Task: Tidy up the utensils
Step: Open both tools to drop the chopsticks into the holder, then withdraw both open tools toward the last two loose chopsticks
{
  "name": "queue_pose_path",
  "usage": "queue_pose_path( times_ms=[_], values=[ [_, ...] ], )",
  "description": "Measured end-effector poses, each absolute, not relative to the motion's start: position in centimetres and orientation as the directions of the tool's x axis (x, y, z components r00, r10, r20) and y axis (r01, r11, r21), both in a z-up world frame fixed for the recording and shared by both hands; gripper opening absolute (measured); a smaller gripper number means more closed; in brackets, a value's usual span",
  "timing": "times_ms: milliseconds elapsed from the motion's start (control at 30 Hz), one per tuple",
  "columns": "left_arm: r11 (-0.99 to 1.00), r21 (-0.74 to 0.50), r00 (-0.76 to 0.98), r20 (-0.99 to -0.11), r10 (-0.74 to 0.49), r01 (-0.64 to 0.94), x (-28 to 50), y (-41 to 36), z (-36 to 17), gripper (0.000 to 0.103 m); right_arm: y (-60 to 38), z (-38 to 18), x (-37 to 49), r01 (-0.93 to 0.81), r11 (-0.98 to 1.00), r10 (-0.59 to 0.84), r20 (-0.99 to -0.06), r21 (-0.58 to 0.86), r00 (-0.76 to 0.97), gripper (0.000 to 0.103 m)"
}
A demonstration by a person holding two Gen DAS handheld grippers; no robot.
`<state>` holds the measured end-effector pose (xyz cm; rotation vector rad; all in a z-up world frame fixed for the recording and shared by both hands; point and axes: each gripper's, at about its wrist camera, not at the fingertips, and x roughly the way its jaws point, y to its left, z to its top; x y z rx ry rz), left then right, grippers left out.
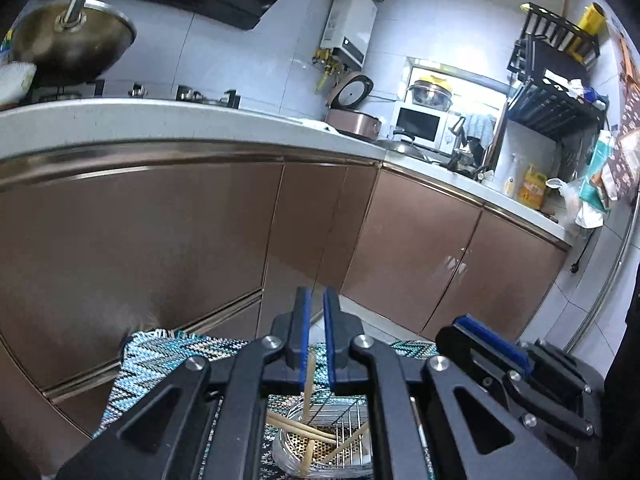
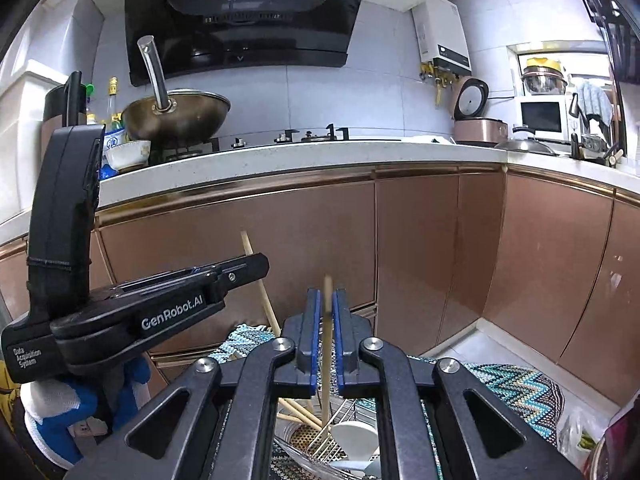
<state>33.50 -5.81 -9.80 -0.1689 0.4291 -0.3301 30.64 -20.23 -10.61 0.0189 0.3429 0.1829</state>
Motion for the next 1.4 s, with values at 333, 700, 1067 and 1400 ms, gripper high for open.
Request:
queue_pose_path(
  times_ms=[333,700,1067,1400],
  values=[
    [0.937,-0.238,0.889,-0.323,-0.323,0.254,27.3,-2.9,-6.3,0.047,-20.3,-7.0,25.9,-0.135,0.989,0.148,-0.261,0.067,0.954,0.04],
    [0.944,-0.21,0.898,-0.31,-0.311,0.254,18.5,-0.8,-4.0,0.057,-20.2,-4.2,18.3,-0.132,0.969,0.175,-0.204,0.21,0.963,0.099],
    [0.954,-0.193,0.912,-0.301,-0.279,0.228,12.2,1.4,-2.5,0.064,-17.8,-4.3,13.1,-0.152,0.948,0.223,-0.244,0.279,0.944,0.103],
    [0.966,-0.179,0.931,-0.283,-0.232,0.186,8.8,3.1,-2.3,0.074,-15.6,-4.2,9.3,-0.227,0.924,0.302,-0.224,0.306,0.927,0.103]
  ],
)
